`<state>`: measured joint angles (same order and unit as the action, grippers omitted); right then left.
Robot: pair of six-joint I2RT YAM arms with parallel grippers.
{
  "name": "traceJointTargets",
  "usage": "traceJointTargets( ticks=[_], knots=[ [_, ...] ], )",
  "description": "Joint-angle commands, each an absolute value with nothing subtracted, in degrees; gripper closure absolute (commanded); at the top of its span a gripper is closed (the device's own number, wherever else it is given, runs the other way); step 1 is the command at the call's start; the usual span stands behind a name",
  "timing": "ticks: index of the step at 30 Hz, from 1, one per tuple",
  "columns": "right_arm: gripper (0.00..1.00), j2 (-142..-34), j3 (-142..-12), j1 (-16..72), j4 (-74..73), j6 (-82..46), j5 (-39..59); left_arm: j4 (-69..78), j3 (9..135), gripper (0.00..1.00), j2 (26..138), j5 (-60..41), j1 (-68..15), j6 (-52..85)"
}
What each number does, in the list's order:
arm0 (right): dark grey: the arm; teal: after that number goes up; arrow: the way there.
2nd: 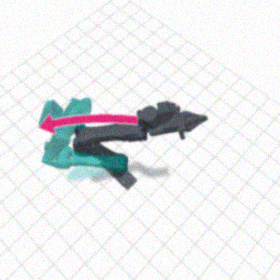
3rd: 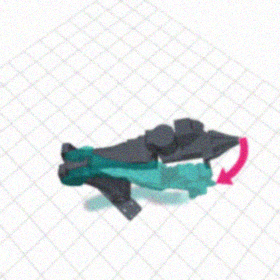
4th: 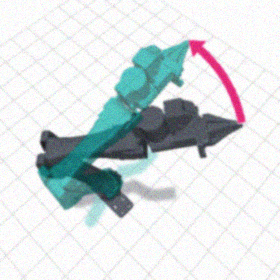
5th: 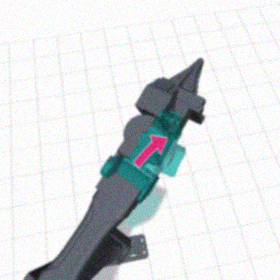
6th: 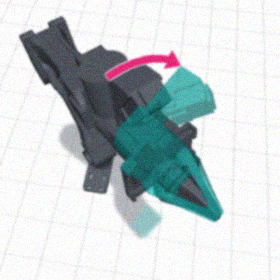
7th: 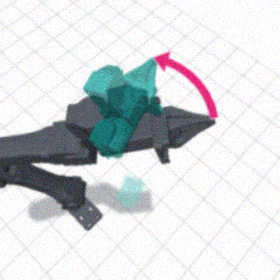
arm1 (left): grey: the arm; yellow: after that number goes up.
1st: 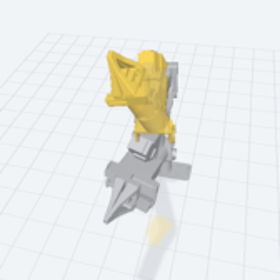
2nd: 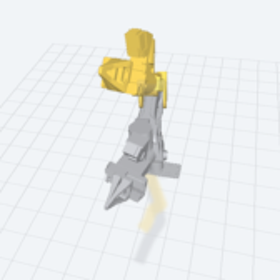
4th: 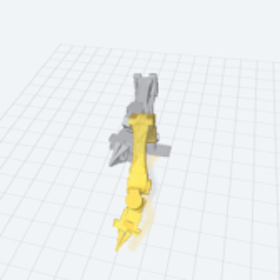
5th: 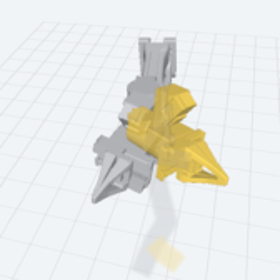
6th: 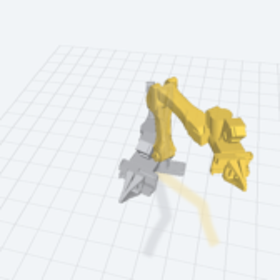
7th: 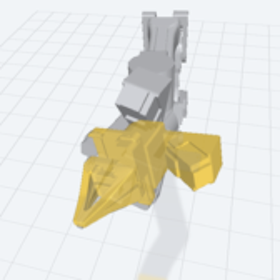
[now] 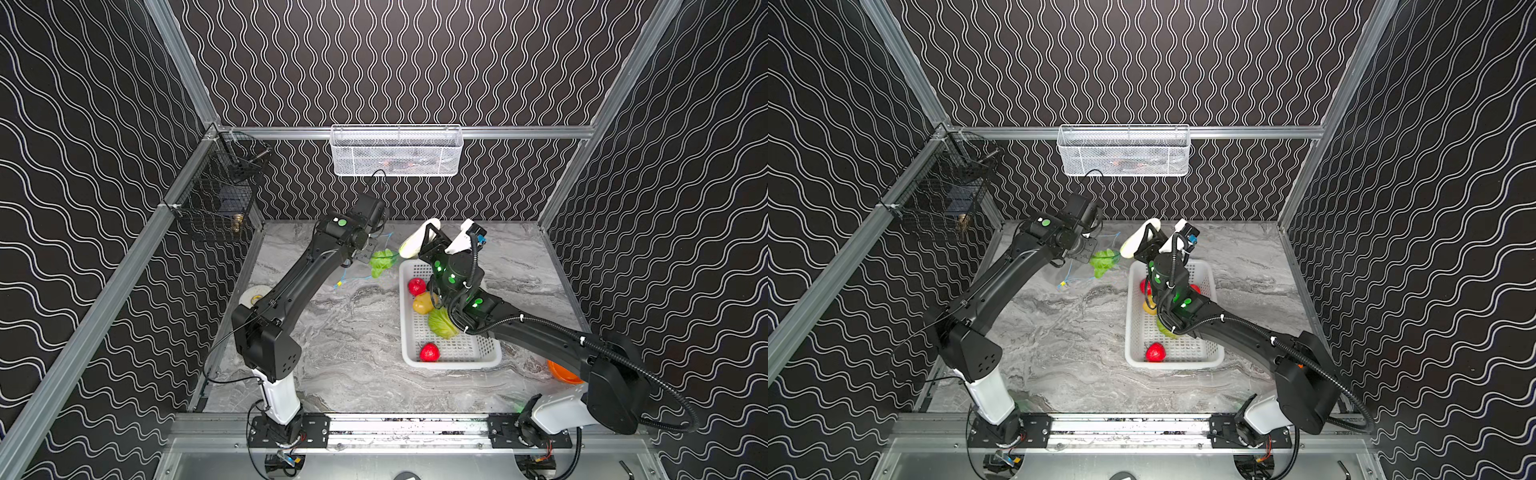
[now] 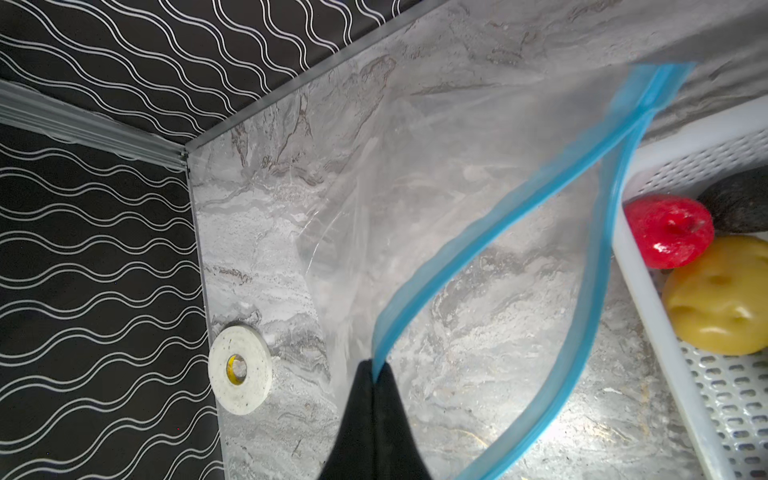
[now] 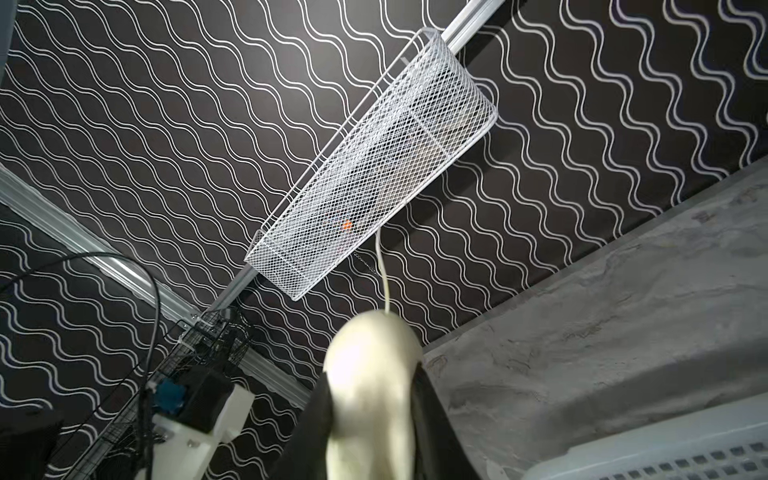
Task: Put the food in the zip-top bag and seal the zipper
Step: 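Carry the white radish toward the open bag held by the left gripper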
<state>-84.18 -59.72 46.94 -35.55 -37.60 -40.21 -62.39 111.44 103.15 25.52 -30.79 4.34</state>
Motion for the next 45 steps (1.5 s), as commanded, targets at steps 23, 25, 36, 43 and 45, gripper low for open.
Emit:
traceJointTargets(
  ticks=[23, 25, 36, 43, 45],
  knots=[
    [1.0, -97.12, -66.83, 55.45, -59.18, -14.48, -50.64, -64.24, 113.27, 1.0, 101.91, 21.02, -30.86, 5.45],
    [1.0, -98.01, -67.61, 55.87, -59.67, -13.1, -51.38, -64.42, 113.63, 1.0, 102.04, 20.82, -30.92, 5.45],
    [1.0, -101.11, -69.17, 56.07, -63.66, -7.48, -53.4, -64.7, 114.26, 1.0, 102.13, 20.52, -30.85, 5.45],
    [1.0, -99.23, -65.79, 55.71, -77.45, 5.04, -55.72, -64.42, 113.5, 1.0, 102.15, 21.58, -30.85, 5.19],
    [1.0, -98.3, -65.15, 55.63, -76.82, 4.37, -55.44, -64.42, 113.63, 1.0, 102.28, 21.52, -30.86, 5.27]
  ],
)
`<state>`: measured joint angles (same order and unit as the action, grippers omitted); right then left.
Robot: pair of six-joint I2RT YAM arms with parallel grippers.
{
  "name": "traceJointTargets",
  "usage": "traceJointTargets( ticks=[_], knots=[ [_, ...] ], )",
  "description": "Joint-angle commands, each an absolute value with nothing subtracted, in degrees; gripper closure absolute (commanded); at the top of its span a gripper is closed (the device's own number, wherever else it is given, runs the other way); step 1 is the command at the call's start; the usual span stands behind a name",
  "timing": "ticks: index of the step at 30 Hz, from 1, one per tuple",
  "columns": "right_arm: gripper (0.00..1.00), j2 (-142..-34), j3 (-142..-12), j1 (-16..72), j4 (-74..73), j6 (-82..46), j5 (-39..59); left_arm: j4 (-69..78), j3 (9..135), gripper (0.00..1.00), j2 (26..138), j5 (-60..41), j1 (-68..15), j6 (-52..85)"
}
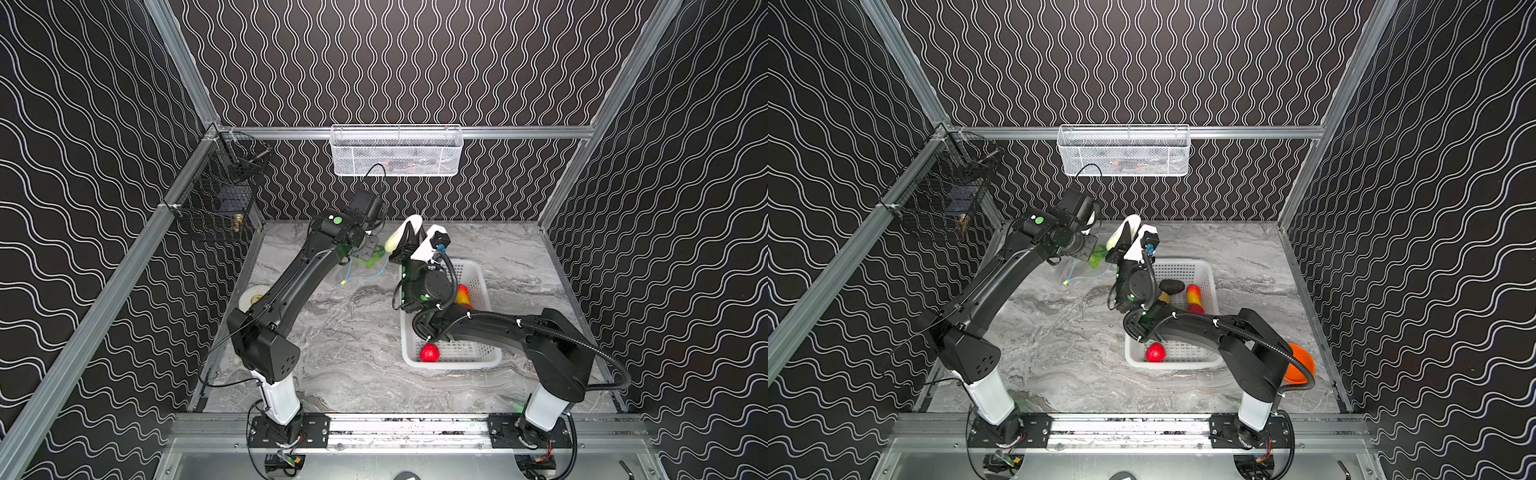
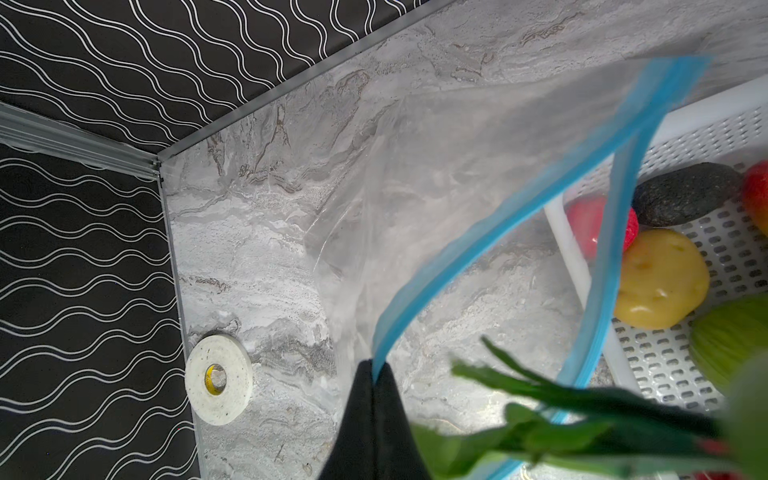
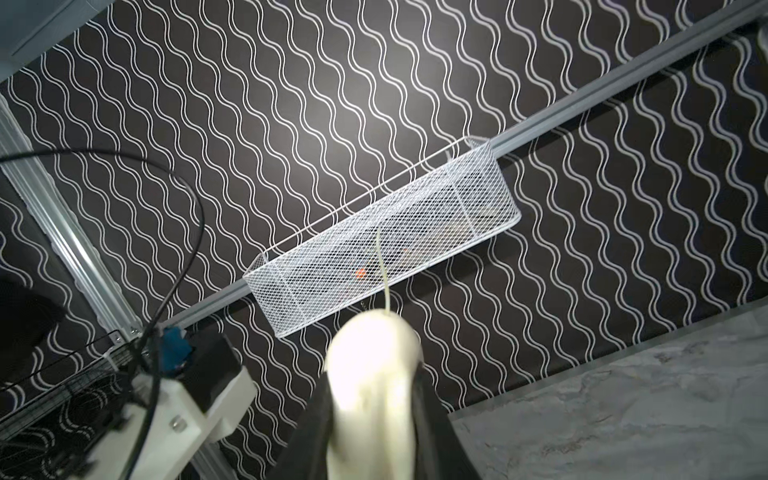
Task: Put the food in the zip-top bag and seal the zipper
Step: 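Carry the white radish toward the open bag held by the left gripper, then lower the radish into the bag and open the right gripper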
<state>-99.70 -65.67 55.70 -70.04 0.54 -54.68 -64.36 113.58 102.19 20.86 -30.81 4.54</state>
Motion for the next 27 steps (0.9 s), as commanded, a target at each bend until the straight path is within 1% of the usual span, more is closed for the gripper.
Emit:
traceJointTargets(
  ticks=[1, 7, 13, 27],
  knots=[
    [1.0, -97.95, -64.7, 55.56, -76.29, 3.54, -55.07, -64.41, 113.8, 1.0, 102.29, 21.56, -30.86, 5.28],
    [1.0, -98.35, -64.29, 55.63, -74.09, 1.11, -54.46, -65.1, 115.93, 1.0, 102.75, 21.26, -30.88, 5.21],
    [1.0, -100.51, -67.23, 56.4, -65.45, -5.98, -52.59, -65.74, 117.91, 1.0, 103.6, 20.0, -30.9, 5.19],
    [1.0, -105.48, -70.58, 57.37, -57.89, -15.2, -48.8, -66.18, 119.4, 1.0, 104.15, 19.25, -30.85, 4.95]
  ],
)
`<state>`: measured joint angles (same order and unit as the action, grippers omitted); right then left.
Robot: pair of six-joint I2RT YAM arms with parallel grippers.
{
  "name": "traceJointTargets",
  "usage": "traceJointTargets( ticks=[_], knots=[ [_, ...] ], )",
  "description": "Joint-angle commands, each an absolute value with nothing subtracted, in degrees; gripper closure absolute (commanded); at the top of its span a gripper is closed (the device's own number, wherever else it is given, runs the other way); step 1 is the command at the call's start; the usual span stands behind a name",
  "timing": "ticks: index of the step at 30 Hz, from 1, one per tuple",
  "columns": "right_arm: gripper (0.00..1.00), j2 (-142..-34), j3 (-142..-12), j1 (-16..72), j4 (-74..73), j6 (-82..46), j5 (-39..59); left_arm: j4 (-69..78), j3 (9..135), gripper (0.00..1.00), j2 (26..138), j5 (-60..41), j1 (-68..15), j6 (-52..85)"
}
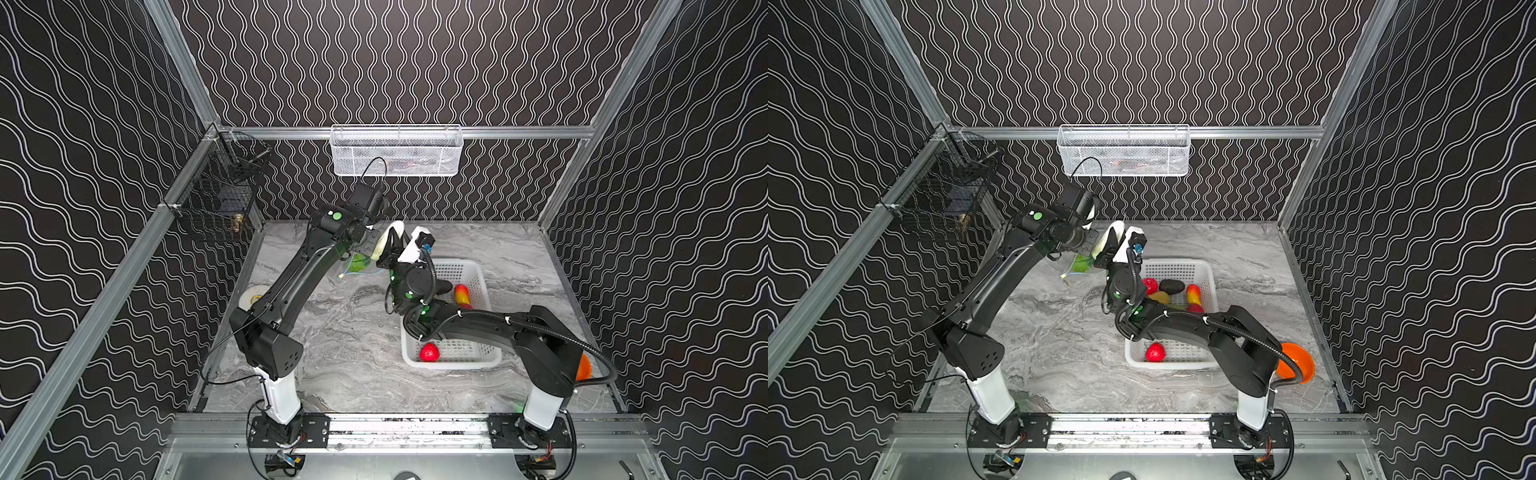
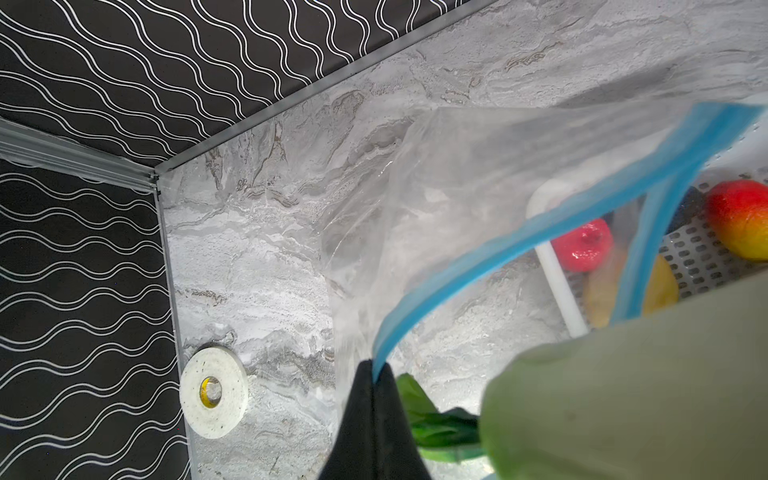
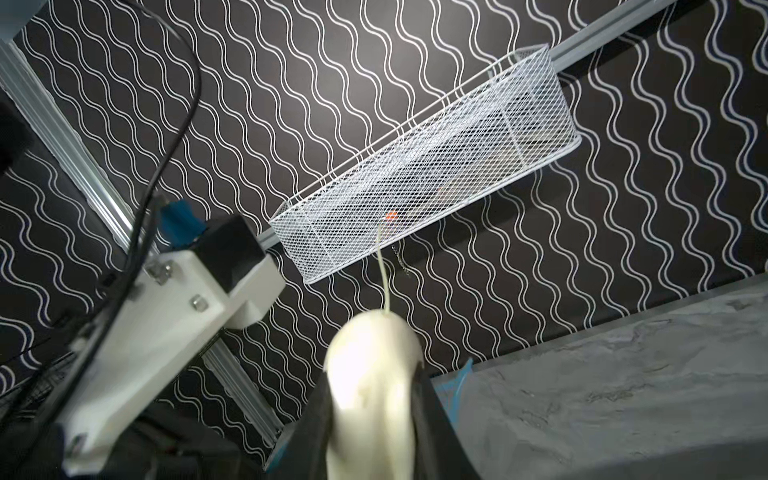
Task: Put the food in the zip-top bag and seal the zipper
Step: 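Lower the radish into the bag and open the right gripper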
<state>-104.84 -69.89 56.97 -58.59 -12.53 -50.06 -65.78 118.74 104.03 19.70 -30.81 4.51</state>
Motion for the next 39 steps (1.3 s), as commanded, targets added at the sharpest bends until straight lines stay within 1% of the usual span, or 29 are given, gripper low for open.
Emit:
traceJointTargets(
  ticks=[1, 6, 7, 11, 12, 15, 17, 19, 23, 28, 32, 34, 39],
  knots=[
    [1.0, -105.77, -70.58, 57.59, -58.2, -15.16, -48.7, -66.12, 119.53, 1.0, 104.09, 19.03, -30.89, 4.93],
    [0.99, -107.22, -70.68, 58.27, -58.1, -15.37, -48.38, -65.92, 120.3, 1.0, 103.72, 16.81, -30.85, 4.77],
    [0.97, -107.36, -70.5, 58.35, -58.1, -15.62, -48.14, -65.92, 120.58, 1.0, 103.73, 16.74, -30.85, 4.69],
    [0.96, -107.5, -70.85, 58.33, -55.9, -16.65, -46.41, -66.31, 122.41, 1.0, 104.68, 16.73, -30.85, 4.54],
    [0.94, -107.58, -71.15, 58.35, -54.95, -17.25, -46.19, -66.44, 122.75, 1.0, 104.92, 16.6, -30.92, 4.49],
    [0.73, -106.36, -71.96, 58.11, -47.86, -24.37, -45.53, -66.31, 123.28, 1.0, 105.8, 17.21, -30.91, 4.48],
    [0.61, -105.56, -72.36, 57.92, -44.62, -27.2, -43.45, -66.11, 123.55, 1.0, 106.17, 18.12, -30.86, 4.42],
    [0.53, -105.3, -73.28, 57.92, -42.3, -27.48, -42.56, -65.75, 123.62, 1.0, 106.11, 19.53, -30.89, 4.09],
    [0.44, -104.07, -74.87, 57.33, -36.99, -30.14, -40.0, -65.14, 123.96, 1.0, 105.66, 21.98, -30.85, 3.26],
    [0.4, -104.02, -79.64, 56.56, -27.24, -32.53, -38.04, -64.47, 123.3, 1.0, 104.62, 25.13, -30.87, 2.23],
    [0.36, -102.09, -77.55, 55.58, -30.54, -32.59, -32.62, -63.56, 121.75, 1.0, 103.54, 28.01, -30.86, 0.92],
    [0.34, -101.24, -77.47, 55.07, -29.09, -33.4, -29.67, -63.95, 121.94, 1.0, 103.7, 27.89, -30.88, -0.47],
    [0.31, -98.24, -75.0, 53.61, -26.46, -35.49, -27.48, -63.3, 120.87, 1.0, 104.14, 29.57, -30.65, -0.8]
  ],
)
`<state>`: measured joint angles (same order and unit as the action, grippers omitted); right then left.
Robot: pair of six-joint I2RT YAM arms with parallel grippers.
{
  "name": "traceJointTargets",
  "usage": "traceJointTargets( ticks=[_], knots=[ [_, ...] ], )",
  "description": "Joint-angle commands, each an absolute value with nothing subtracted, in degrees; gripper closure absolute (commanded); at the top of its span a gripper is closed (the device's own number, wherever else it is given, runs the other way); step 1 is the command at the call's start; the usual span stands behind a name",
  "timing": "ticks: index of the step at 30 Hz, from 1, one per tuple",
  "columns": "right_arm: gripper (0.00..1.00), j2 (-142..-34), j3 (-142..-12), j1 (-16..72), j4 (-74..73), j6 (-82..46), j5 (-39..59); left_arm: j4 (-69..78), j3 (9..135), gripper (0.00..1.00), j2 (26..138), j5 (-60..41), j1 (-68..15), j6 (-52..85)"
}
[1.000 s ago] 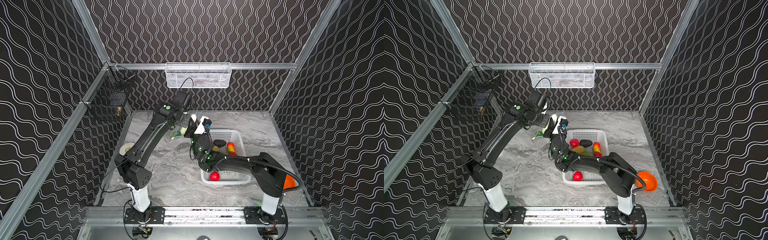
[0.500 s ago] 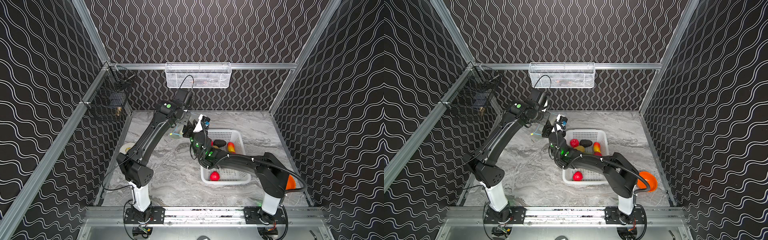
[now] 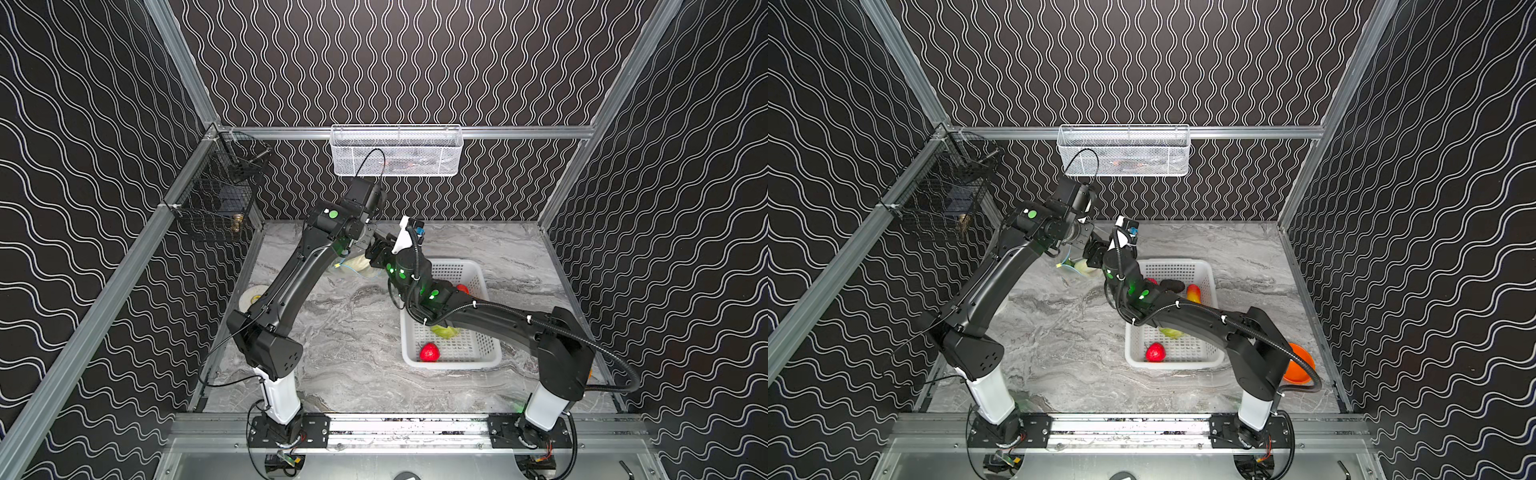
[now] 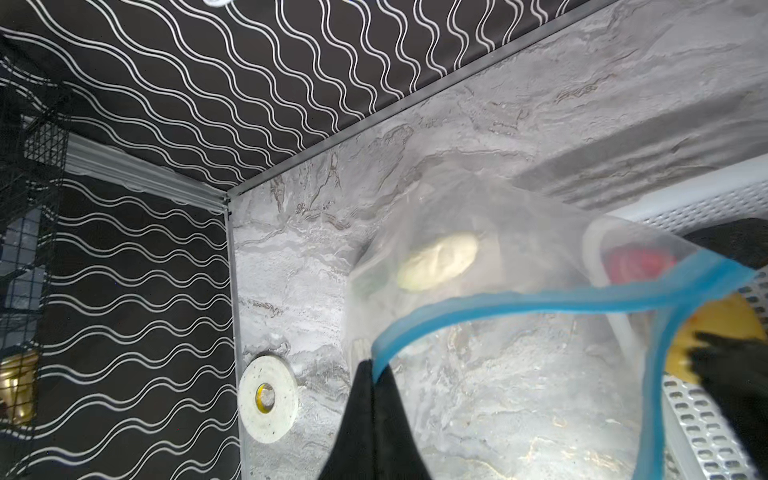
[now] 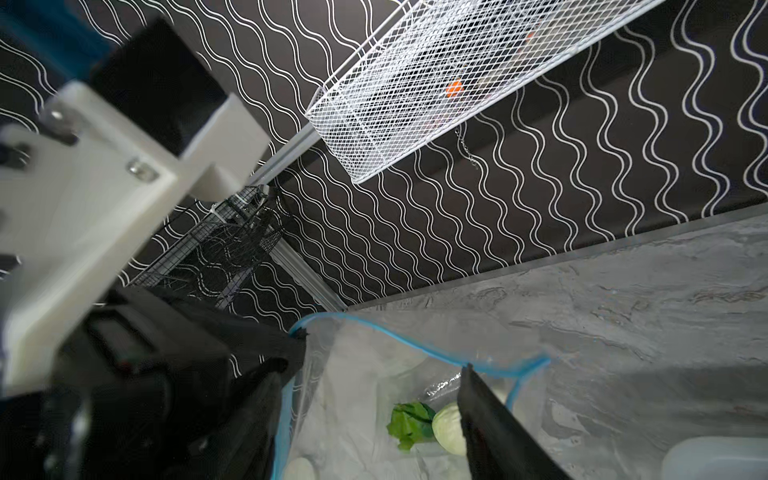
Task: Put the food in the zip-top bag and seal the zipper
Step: 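Lower the radish into the bag and open the right gripper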
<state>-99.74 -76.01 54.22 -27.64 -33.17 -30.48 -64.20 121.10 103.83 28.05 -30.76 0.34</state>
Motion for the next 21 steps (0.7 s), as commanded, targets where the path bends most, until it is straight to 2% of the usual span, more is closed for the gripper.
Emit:
traceJointTargets(
  ticks=[1, 9, 16, 21],
  knots=[
    [0.3, -97.44, -74.23, 53.19, -26.39, -35.42, -26.49, -63.22, 120.82, 1.0, 104.55, 29.6, -30.52, -0.78],
    [0.2, -90.51, -70.55, 47.49, -18.51, -36.54, -19.6, -63.33, 121.78, 1.0, 108.49, 31.35, -30.54, -0.79],
    [0.01, -86.86, -71.02, 42.54, -6.11, -33.58, -16.35, -62.16, 120.02, 1.0, 109.81, 37.29, -30.5, -0.93],
    [0.01, -86.67, -71.95, 39.11, 2.01, -33.05, -13.66, -61.35, 119.51, 1.0, 110.0, 39.32, -30.5, -1.79]
  ],
)
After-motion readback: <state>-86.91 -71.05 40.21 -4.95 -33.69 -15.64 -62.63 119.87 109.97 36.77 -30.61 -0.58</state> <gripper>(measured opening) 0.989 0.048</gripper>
